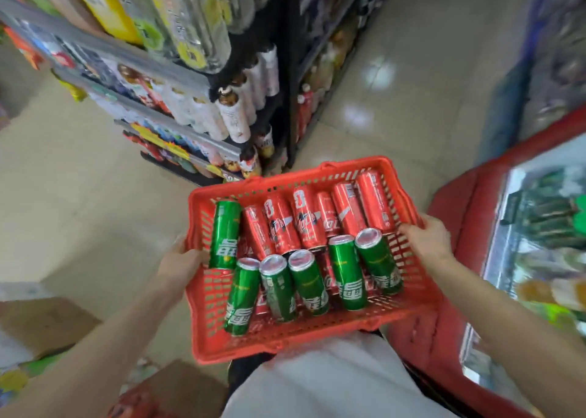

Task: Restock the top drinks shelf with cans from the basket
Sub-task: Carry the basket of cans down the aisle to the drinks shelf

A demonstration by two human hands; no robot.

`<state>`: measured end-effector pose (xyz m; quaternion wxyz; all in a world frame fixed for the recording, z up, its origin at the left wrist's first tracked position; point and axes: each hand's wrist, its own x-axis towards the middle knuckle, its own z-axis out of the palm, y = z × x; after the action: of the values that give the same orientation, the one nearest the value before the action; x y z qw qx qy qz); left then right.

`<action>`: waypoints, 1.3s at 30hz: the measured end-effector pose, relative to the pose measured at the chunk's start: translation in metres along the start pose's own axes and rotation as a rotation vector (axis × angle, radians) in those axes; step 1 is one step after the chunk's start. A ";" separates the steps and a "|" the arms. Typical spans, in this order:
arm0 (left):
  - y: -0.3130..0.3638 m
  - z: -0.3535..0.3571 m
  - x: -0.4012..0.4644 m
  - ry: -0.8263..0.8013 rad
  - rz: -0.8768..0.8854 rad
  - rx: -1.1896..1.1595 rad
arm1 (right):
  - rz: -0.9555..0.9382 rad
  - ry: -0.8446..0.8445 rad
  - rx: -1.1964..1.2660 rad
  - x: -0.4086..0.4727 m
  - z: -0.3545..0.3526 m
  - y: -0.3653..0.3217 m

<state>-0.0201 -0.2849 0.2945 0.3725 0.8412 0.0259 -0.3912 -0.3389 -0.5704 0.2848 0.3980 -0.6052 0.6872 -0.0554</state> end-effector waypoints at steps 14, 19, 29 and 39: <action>0.244 0.208 0.098 -0.260 0.199 0.174 | 0.272 0.270 0.298 0.130 -0.118 0.034; 0.346 0.274 0.121 -0.310 0.264 0.190 | 0.300 0.328 0.299 0.207 -0.163 -0.003; 0.584 0.417 0.215 -0.360 0.373 0.222 | 0.354 0.423 0.396 0.404 -0.243 -0.114; 0.822 0.580 0.297 -0.296 0.444 0.291 | 0.363 0.397 0.516 0.649 -0.350 -0.221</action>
<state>0.0904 -1.3270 0.3503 0.3244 0.8046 -0.2695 -0.4180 -0.3482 -1.3390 0.3335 0.3998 -0.3308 0.8105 -0.2716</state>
